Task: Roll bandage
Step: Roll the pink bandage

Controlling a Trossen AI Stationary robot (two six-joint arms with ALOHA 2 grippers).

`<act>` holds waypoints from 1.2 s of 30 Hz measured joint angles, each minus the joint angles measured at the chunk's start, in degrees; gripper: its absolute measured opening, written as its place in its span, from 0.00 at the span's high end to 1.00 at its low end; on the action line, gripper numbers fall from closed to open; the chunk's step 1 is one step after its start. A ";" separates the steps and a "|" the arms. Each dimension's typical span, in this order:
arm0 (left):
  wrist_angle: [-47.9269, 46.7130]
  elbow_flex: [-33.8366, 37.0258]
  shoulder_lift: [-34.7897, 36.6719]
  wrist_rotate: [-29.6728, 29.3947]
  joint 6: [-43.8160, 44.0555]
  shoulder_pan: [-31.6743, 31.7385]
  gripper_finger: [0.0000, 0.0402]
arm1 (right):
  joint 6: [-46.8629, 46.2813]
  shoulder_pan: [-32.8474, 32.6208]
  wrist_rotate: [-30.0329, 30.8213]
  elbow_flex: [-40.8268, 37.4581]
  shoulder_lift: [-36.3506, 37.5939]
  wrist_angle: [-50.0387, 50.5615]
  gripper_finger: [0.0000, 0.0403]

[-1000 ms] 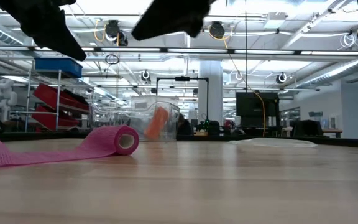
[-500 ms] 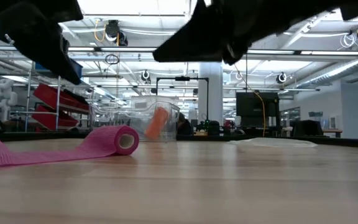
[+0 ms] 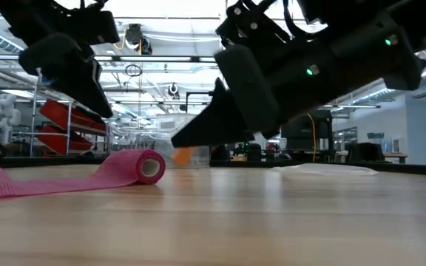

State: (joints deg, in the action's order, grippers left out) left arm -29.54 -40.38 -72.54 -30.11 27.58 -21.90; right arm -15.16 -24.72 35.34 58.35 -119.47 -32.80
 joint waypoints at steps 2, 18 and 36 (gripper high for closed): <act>-0.03 0.00 -0.03 -0.01 0.01 0.71 0.83 | 1.10 -0.03 -0.09 0.00 -0.49 -1.56 0.80; -0.10 0.00 -0.01 -0.78 -0.03 3.07 0.83 | 1.27 0.14 -2.72 0.07 -0.43 -2.61 0.67; -5.05 0.00 -0.01 -0.07 -2.94 3.05 0.83 | 4.97 3.52 -7.15 0.11 -1.77 -0.39 0.67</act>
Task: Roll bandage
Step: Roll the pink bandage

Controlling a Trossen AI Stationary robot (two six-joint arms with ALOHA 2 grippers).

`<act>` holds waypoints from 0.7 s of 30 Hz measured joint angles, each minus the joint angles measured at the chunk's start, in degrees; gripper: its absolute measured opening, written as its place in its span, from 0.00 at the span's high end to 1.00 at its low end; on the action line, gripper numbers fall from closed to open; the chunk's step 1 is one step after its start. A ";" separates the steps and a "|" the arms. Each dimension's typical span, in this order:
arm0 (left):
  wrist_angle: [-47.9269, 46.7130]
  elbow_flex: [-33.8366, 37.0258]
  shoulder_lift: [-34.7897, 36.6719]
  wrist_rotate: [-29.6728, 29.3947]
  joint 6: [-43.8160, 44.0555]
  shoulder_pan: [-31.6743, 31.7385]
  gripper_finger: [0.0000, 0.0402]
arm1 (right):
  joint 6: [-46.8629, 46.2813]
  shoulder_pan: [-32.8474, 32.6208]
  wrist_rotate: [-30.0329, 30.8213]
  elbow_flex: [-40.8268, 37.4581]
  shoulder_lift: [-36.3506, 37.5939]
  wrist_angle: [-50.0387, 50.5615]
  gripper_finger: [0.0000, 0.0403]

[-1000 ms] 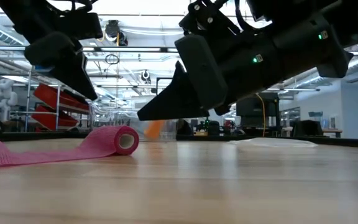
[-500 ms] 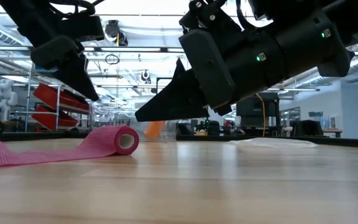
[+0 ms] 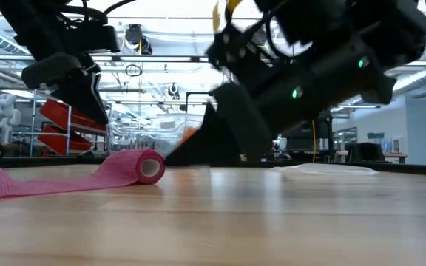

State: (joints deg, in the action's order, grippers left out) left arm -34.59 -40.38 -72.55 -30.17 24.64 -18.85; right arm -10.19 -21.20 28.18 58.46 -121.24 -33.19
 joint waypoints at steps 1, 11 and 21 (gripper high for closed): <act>-0.02 0.00 0.00 -0.01 0.00 0.00 0.83 | -0.69 0.32 0.04 0.00 -0.46 -0.02 0.67; 2.89 0.00 -2.94 5.01 1.68 0.04 0.83 | 2.62 2.87 0.11 6.14 -3.07 5.03 0.67; 7.92 0.00 -8.50 9.30 -0.66 2.10 0.83 | 5.33 3.49 2.50 9.42 -4.89 7.00 0.68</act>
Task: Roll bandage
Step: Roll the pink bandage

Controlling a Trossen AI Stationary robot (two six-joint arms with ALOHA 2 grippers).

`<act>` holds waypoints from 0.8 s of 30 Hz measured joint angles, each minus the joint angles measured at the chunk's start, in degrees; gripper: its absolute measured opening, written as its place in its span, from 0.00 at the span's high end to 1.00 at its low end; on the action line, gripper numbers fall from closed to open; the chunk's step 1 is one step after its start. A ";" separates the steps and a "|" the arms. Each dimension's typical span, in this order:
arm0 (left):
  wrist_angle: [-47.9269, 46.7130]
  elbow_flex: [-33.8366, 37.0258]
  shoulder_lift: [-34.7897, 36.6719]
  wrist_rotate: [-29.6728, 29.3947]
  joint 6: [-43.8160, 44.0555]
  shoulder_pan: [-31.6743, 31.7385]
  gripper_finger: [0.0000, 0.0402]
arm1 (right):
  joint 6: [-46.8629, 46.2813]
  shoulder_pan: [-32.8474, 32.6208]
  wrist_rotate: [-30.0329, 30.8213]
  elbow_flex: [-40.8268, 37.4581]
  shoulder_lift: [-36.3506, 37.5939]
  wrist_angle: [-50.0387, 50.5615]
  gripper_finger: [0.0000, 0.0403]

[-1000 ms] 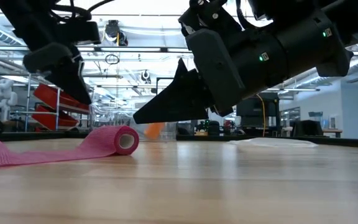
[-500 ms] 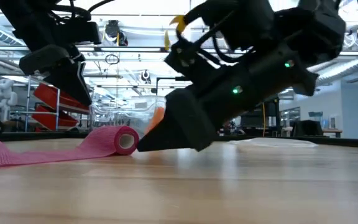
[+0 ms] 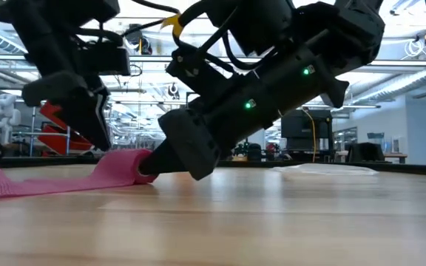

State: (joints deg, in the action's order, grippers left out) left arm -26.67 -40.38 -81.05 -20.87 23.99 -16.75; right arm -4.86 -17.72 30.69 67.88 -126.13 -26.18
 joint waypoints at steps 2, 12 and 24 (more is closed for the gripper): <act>1.25 0.00 -0.88 1.24 -1.07 0.62 0.83 | 0.02 0.04 2.45 0.00 0.00 0.64 0.69; 4.72 0.00 -2.77 3.68 -4.98 1.84 0.83 | 2.11 0.00 6.09 -0.04 0.00 2.31 0.92; -4.63 -2.58 10.56 -2.88 1.16 -3.07 0.83 | 20.61 -3.84 27.72 0.00 0.75 2.48 0.99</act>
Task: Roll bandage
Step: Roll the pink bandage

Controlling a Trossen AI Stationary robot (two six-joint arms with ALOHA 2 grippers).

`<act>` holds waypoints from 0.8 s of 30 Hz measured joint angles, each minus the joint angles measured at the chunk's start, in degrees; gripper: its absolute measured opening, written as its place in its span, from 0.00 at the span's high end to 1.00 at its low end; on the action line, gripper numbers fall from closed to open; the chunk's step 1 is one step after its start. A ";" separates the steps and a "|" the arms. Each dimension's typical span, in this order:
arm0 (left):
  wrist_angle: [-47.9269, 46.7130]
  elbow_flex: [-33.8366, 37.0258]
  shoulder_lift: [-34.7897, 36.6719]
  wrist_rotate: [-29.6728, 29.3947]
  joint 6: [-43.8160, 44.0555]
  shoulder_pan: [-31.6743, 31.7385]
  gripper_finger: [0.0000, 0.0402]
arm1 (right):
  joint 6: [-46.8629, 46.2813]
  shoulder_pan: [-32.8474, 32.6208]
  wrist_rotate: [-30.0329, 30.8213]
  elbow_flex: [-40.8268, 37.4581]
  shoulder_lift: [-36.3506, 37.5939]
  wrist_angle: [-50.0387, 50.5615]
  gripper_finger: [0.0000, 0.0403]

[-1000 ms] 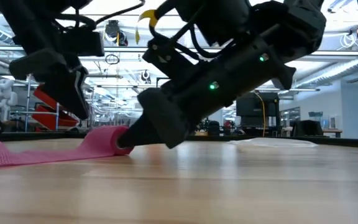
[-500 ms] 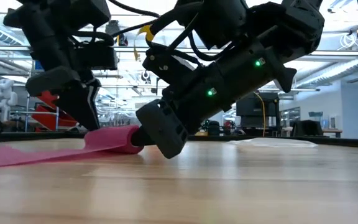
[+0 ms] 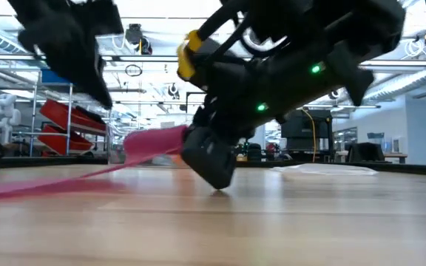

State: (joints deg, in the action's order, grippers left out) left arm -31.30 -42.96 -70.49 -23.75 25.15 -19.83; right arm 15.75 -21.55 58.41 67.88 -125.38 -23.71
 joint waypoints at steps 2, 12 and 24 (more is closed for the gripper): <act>1.31 0.00 2.59 -3.61 -0.02 -2.30 0.83 | 3.55 -1.54 3.24 -0.12 0.73 0.44 0.99; 13.63 0.00 7.57 -10.69 -10.76 -10.80 0.83 | 9.51 -8.01 8.58 -4.43 14.93 -0.03 0.99; 38.49 1.99 6.81 -9.56 -29.91 -13.61 0.83 | 5.26 -11.13 -15.49 -24.22 41.57 -3.27 0.99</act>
State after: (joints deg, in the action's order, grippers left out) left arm 7.19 -40.97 -63.68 -33.31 -4.76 -33.44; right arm 21.01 -32.68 42.92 43.66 -83.81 -26.97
